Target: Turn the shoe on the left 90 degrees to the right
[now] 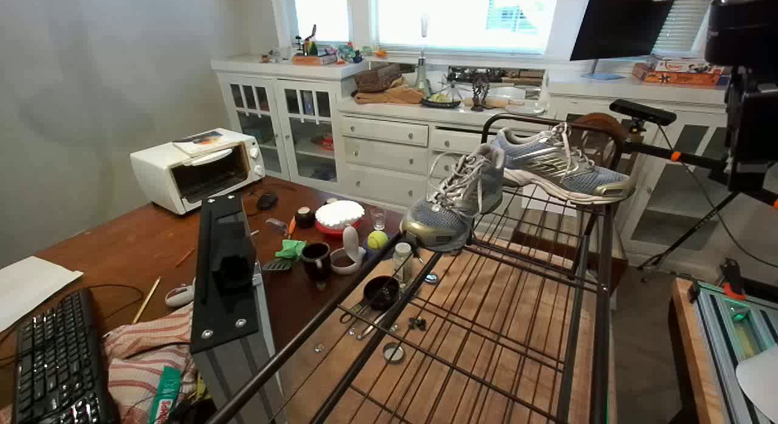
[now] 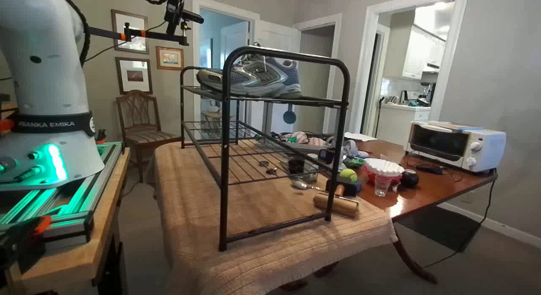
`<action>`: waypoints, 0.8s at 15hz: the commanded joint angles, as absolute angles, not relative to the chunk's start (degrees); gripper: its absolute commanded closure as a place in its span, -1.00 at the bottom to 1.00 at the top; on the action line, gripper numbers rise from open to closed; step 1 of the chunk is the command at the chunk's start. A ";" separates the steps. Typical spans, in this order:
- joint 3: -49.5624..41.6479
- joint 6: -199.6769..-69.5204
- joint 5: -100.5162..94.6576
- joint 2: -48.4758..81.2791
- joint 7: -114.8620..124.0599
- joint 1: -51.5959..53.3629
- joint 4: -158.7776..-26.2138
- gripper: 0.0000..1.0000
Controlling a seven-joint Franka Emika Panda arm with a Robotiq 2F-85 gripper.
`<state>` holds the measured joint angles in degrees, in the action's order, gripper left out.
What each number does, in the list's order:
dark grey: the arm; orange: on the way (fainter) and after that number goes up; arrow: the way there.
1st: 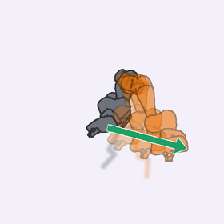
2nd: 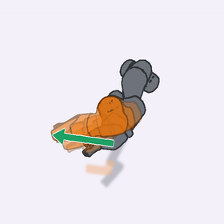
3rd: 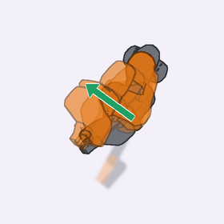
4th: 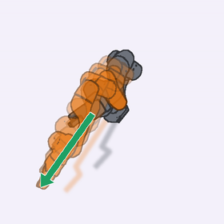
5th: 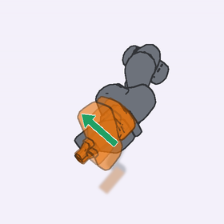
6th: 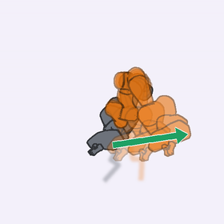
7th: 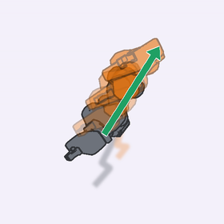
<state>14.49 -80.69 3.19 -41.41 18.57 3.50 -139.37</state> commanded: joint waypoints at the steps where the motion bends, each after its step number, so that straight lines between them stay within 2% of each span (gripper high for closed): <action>1: 14.18 -80.63 3.02 -41.31 18.78 3.89 -139.30 -1.00; 7: 14.18 -80.63 3.02 -41.31 18.78 3.89 -139.30 -1.00; 12: 10.72 -92.20 2.27 -40.57 18.93 1.02 -139.10 -1.00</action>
<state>12.19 -86.38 3.06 -41.37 19.09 2.31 -139.34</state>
